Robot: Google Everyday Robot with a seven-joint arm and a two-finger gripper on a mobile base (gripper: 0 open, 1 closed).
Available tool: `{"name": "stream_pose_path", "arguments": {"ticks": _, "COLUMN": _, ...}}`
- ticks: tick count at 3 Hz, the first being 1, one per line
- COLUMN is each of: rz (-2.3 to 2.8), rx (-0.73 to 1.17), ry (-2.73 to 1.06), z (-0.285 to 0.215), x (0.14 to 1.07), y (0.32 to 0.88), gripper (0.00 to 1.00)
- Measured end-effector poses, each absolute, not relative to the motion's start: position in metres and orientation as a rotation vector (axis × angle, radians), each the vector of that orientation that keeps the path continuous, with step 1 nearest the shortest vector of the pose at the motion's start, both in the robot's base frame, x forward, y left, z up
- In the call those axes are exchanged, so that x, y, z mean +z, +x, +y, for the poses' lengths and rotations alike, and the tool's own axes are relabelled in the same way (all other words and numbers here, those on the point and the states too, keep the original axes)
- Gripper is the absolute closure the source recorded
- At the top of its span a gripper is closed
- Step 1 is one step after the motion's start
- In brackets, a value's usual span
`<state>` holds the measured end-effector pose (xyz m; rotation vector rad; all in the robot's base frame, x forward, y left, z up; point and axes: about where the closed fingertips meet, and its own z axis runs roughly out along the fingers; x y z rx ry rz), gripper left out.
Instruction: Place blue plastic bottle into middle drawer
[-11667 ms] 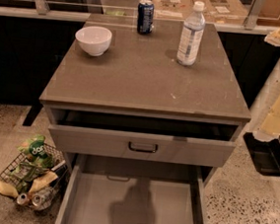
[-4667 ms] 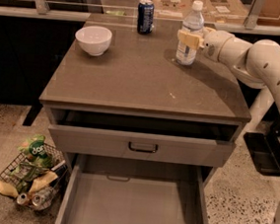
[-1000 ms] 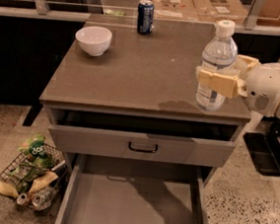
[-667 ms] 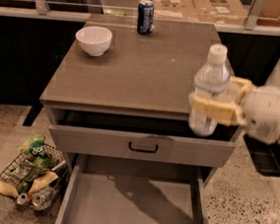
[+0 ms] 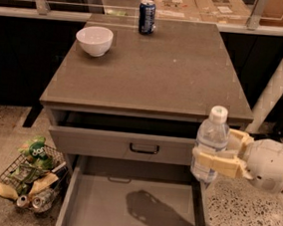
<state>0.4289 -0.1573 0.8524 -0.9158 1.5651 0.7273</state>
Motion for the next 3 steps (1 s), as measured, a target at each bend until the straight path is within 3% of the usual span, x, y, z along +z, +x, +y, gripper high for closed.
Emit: {"name": "stream_pose_path", "arguments": {"ticks": 3, "rz": 1.593, "rx": 0.899, "ry": -0.974, "z": -0.137, "x": 0.765, "y": 0.41, "gripper": 1.0}}
